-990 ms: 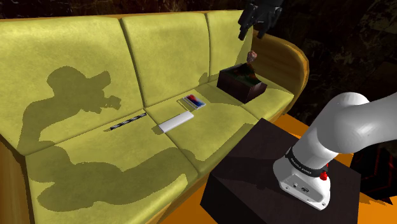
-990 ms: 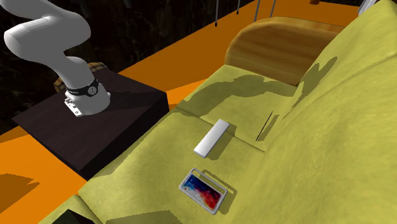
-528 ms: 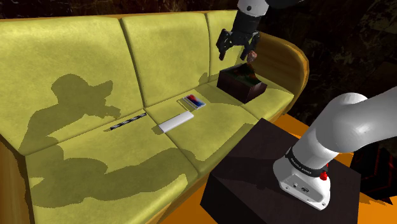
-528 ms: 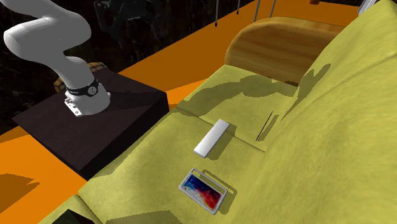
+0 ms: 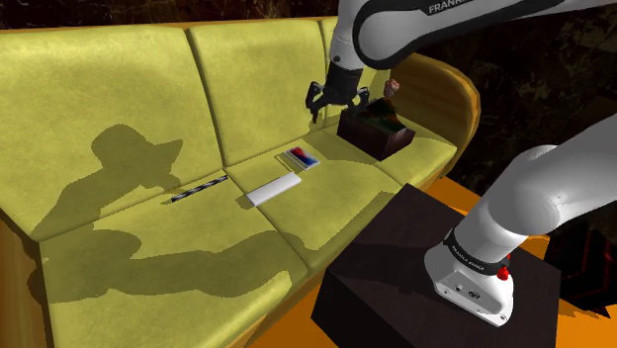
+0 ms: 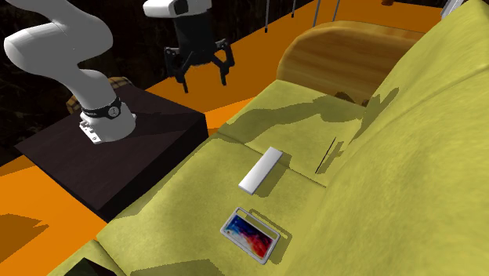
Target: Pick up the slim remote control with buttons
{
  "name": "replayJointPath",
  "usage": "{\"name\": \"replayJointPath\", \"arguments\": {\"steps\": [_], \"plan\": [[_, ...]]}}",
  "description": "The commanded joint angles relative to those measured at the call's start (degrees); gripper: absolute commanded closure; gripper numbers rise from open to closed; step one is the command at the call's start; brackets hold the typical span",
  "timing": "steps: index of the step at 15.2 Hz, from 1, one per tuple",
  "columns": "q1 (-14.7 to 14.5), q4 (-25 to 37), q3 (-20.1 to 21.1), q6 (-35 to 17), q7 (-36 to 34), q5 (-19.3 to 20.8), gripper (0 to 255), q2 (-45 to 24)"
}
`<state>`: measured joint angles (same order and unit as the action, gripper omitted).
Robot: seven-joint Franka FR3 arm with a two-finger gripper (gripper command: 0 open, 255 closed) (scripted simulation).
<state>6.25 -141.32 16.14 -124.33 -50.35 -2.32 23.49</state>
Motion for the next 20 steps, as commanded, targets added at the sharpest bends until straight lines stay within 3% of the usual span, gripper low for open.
{"name": "replayJointPath", "arguments": {"steps": [1, 10, 15, 20], "plan": [[0.89, 0.67, 2.12, -3.05, -5.46, 0.51, 0, -4.43], [3.62, 7.56, 6.98, -13.22, -30.01, 9.03, 0, -26.0], [1.71, 14.09, 5.03, -16.44, -43.02, 14.92, 0, -38.48], [-1.59, 22.12, 1.34, -18.42, -52.94, 17.62, 0, -50.23]]}}
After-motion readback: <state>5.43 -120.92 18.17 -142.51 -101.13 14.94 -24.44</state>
